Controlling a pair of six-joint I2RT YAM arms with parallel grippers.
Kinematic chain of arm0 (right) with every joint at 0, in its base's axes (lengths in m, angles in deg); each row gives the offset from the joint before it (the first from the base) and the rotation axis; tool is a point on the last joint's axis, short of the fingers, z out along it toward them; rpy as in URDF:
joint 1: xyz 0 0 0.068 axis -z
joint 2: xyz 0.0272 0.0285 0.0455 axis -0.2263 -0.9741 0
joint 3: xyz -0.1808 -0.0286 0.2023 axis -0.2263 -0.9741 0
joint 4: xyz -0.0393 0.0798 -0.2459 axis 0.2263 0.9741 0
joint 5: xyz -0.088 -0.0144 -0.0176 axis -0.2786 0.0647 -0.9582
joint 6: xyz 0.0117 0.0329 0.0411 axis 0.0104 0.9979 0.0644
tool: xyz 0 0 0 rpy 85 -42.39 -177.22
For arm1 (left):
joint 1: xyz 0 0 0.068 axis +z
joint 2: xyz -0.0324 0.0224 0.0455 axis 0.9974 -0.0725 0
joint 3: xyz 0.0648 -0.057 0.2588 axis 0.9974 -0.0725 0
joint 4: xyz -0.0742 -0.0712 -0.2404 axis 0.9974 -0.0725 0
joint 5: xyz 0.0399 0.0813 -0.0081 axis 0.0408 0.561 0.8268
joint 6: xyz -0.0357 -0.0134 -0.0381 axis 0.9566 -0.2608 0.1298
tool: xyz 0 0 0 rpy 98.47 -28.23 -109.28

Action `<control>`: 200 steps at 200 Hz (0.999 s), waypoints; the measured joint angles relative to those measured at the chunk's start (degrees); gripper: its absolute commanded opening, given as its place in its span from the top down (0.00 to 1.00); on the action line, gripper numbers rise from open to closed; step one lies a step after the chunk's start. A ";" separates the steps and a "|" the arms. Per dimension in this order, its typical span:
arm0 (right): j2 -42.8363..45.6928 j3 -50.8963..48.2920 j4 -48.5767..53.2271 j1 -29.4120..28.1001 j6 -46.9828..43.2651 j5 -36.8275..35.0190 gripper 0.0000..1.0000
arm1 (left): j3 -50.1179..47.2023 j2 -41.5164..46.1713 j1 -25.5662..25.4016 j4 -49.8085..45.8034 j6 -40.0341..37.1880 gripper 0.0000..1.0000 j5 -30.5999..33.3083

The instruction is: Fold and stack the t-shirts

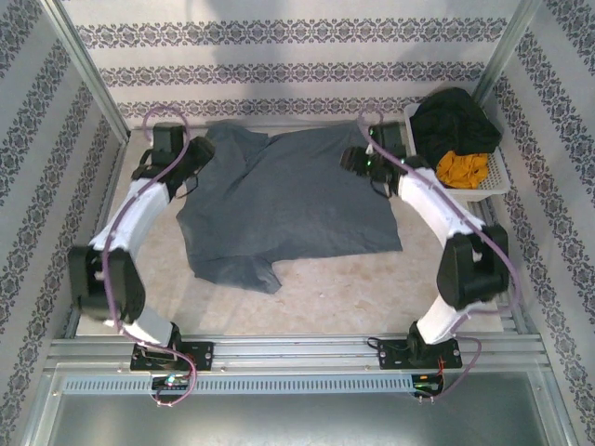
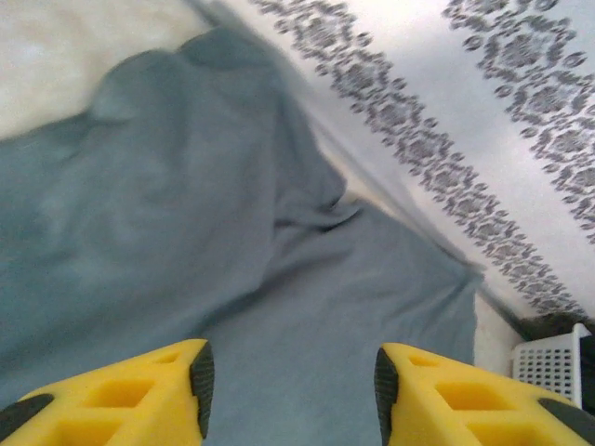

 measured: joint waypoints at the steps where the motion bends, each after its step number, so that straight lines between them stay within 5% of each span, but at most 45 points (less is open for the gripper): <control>1: 0.66 -0.79 -0.07 -0.33 0.24 -0.02 0.42 | -0.59 0.61 -0.02 -0.26 0.11 0.59 0.15; 26: 7.87 -12.02 1.57 -2.27 3.69 -0.04 0.43 | -9.94 7.80 -0.09 -7.61 1.18 0.62 2.99; 70: 12.15 -25.88 6.25 5.66 10.47 0.46 0.45 | -19.17 8.33 2.23 -19.08 3.10 0.68 4.37; 200: 13.16 -27.82 7.54 12.74 15.56 4.96 0.44 | -29.83 12.28 5.68 -21.97 4.35 0.61 0.85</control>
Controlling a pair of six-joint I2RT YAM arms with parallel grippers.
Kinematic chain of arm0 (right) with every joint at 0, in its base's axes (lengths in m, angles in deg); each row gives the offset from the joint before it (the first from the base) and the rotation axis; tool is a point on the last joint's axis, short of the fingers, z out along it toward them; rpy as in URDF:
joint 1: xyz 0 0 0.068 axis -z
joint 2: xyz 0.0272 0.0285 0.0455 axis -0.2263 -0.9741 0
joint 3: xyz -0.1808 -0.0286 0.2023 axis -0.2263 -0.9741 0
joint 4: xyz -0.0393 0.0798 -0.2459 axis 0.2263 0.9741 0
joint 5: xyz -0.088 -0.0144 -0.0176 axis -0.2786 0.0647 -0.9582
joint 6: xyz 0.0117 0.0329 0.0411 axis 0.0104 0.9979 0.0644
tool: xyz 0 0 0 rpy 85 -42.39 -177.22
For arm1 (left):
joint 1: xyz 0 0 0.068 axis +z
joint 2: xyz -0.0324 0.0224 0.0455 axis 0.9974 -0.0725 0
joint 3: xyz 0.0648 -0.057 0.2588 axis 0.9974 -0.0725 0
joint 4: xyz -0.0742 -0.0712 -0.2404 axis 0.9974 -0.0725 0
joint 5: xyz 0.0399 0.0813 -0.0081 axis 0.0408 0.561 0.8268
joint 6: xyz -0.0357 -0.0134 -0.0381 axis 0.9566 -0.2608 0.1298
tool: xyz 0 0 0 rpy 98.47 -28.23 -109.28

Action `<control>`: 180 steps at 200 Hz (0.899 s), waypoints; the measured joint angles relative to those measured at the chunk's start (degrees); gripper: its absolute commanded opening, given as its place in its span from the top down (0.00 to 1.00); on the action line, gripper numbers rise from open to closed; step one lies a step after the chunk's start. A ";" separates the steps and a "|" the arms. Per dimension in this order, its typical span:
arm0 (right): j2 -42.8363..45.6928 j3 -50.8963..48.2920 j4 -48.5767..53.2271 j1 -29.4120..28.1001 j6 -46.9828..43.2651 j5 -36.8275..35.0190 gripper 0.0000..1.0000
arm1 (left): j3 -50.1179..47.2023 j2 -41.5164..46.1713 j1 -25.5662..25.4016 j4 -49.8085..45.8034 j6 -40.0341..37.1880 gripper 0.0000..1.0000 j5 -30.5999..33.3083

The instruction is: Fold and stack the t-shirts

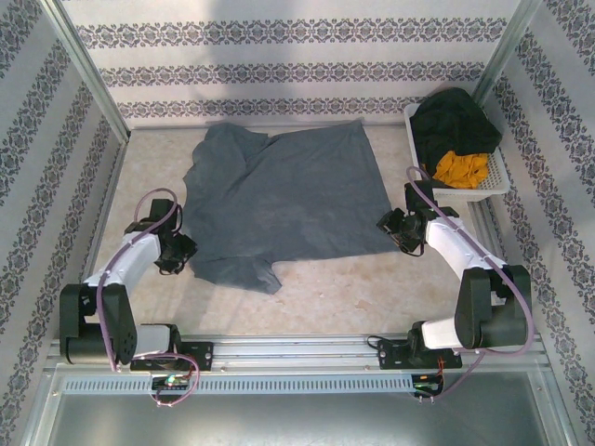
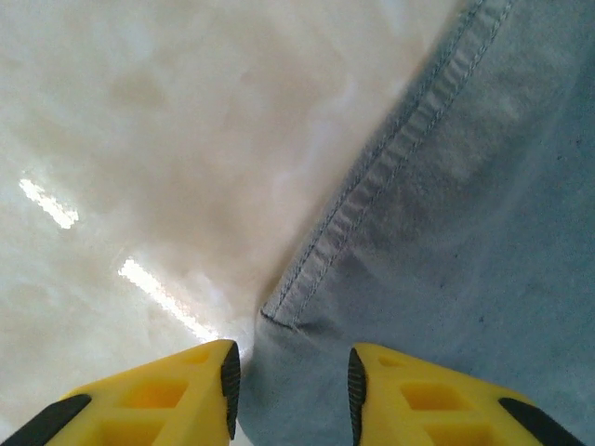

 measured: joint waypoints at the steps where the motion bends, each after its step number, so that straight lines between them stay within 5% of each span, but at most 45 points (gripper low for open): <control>1: -0.02 0.00 -0.02 0.00 0.00 0.02 0.44 | -0.02 -0.02 0.00 0.02 0.00 0.61 -0.04; 124: -2.69 -0.94 0.22 1.18 -1.86 -0.20 0.43 | -0.28 -6.45 -0.02 3.74 -1.84 0.59 -1.29; 180: -1.40 -2.05 0.66 3.19 0.48 -1.86 0.40 | 0.83 -9.79 0.11 4.04 -2.56 0.99 -0.74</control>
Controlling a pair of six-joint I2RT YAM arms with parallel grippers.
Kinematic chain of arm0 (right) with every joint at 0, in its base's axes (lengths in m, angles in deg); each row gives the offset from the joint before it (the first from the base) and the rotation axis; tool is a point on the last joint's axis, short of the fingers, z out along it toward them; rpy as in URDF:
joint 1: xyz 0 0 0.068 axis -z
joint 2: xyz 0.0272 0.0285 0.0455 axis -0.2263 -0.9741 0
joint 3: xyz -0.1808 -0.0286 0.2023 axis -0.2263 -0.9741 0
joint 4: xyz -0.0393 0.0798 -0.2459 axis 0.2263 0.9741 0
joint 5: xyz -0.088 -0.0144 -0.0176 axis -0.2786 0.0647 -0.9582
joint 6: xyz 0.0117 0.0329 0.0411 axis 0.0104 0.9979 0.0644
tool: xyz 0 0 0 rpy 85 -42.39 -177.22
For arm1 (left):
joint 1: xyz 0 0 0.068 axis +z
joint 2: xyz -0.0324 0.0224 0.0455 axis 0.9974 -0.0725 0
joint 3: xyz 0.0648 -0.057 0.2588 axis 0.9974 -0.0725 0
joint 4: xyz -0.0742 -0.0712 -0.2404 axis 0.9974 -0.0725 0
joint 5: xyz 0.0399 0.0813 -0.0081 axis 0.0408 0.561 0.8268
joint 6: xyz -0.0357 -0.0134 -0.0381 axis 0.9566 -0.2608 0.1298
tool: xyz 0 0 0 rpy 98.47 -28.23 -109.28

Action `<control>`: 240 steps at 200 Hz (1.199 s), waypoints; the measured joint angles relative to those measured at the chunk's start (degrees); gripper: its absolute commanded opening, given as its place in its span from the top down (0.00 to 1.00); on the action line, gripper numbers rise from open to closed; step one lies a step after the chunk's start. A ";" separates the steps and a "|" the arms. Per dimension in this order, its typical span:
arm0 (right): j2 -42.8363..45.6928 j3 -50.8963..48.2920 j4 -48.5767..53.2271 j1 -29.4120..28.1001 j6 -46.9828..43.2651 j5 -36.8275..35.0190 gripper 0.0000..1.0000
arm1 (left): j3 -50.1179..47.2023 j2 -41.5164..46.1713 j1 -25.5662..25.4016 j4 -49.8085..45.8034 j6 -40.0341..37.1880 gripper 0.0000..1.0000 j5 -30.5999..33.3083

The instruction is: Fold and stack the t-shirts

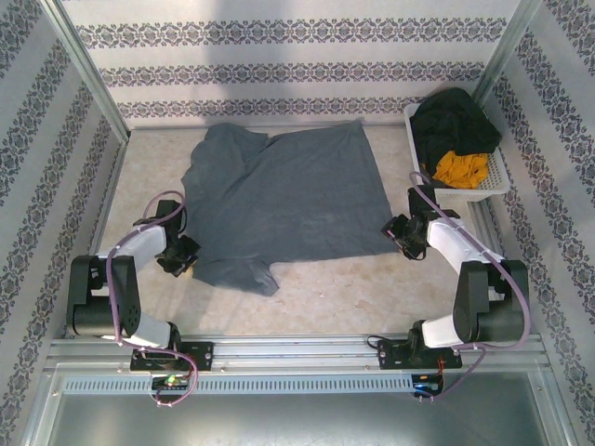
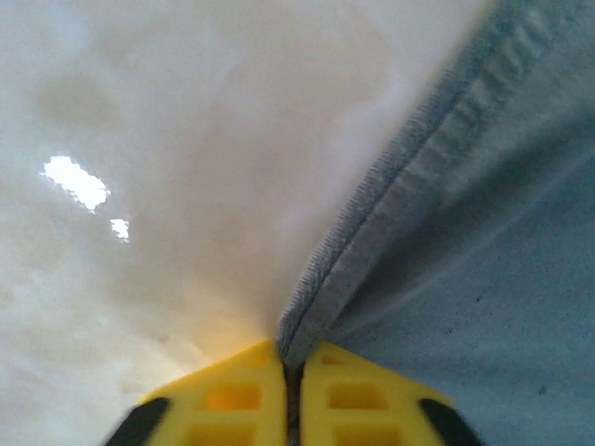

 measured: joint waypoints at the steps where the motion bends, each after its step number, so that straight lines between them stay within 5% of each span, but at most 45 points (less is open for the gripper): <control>1: 0.04 -0.02 0.02 0.04 0.09 -0.04 0.40 | 0.02 0.00 0.00 -0.02 -0.09 0.99 0.02; 120: -10.23 4.22 2.25 -1.84 6.16 -2.84 0.48 | 2.01 0.50 -0.02 4.37 -0.07 1.00 -0.35; 151: -13.40 6.75 3.26 -2.95 6.67 -3.72 0.63 | 2.23 1.01 -0.04 4.42 -0.07 1.00 -0.59; 192: -15.85 9.88 8.57 -2.93 5.31 -5.53 1.00 | 4.07 1.49 -0.04 4.42 -0.07 1.00 -0.90; 240: -14.60 12.92 3.21 -4.07 2.05 -5.46 1.00 | 8.15 2.43 -0.04 5.55 -0.02 1.00 -2.25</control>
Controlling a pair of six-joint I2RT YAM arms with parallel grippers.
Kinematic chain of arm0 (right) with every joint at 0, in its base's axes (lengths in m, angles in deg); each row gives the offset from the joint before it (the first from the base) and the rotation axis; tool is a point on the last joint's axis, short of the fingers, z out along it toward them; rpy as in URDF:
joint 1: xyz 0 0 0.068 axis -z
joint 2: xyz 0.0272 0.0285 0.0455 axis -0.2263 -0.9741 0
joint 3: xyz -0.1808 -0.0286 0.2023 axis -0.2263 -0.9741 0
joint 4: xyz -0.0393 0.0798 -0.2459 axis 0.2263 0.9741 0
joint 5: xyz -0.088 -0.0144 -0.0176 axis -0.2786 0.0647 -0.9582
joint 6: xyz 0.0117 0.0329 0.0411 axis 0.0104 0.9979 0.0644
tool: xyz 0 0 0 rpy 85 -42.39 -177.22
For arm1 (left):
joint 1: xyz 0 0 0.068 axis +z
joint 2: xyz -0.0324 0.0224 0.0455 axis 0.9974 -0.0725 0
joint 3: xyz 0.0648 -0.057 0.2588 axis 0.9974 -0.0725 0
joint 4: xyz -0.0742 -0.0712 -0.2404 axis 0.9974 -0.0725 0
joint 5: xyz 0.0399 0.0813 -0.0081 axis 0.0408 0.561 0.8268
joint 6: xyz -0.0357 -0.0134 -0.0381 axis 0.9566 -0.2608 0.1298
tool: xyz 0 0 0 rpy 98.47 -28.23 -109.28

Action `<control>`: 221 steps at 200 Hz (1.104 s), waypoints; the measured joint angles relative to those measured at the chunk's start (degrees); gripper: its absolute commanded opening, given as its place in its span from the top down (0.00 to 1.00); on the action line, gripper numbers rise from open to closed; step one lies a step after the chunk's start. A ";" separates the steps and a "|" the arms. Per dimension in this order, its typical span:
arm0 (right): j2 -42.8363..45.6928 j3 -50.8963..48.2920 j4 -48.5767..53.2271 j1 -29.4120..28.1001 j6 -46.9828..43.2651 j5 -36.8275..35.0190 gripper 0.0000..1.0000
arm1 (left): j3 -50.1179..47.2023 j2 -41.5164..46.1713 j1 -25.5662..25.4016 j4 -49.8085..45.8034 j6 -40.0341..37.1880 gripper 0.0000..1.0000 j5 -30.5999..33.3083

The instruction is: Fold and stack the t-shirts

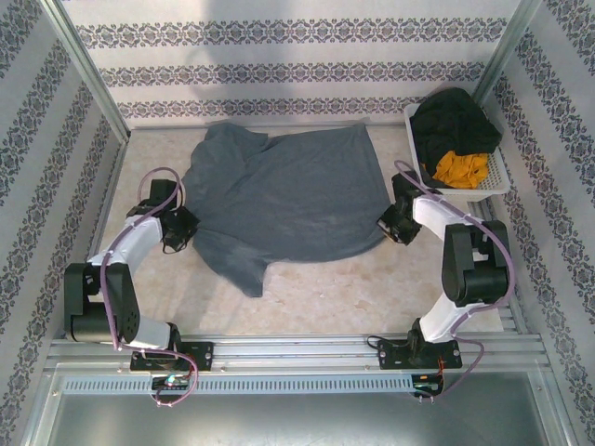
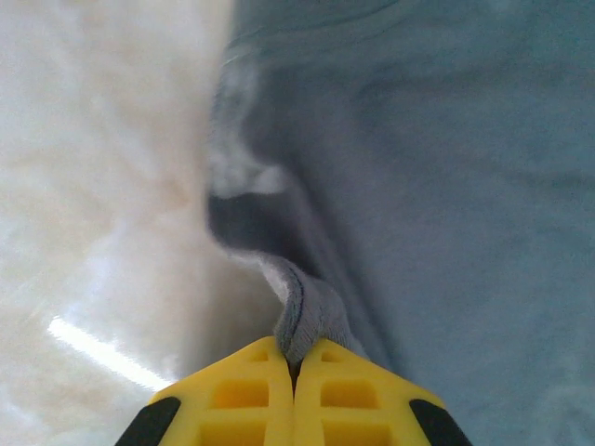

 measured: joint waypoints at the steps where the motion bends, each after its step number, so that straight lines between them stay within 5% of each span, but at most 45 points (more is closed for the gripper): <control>1: 0.04 0.35 0.00 0.00 -0.09 -0.02 1.00 | 0.20 0.00 0.00 0.13 0.00 1.00 -0.02; 76: 7.85 27.41 -8.52 -0.35 -8.92 -0.02 1.00 | 16.41 5.44 -0.04 8.59 1.86 1.00 0.11; 156: 37.66 17.09 -15.89 -1.09 -11.17 -3.67 1.00 | 17.18 31.47 -0.04 14.38 3.19 1.00 6.88; 186: 41.16 18.95 -18.14 -1.07 -11.26 -4.79 1.00 | 27.67 28.20 -0.04 14.62 2.51 1.00 7.61; 221: 31.69 23.82 -21.53 -1.05 -9.77 -4.44 1.00 | 34.93 17.11 -0.04 15.63 3.45 1.00 6.58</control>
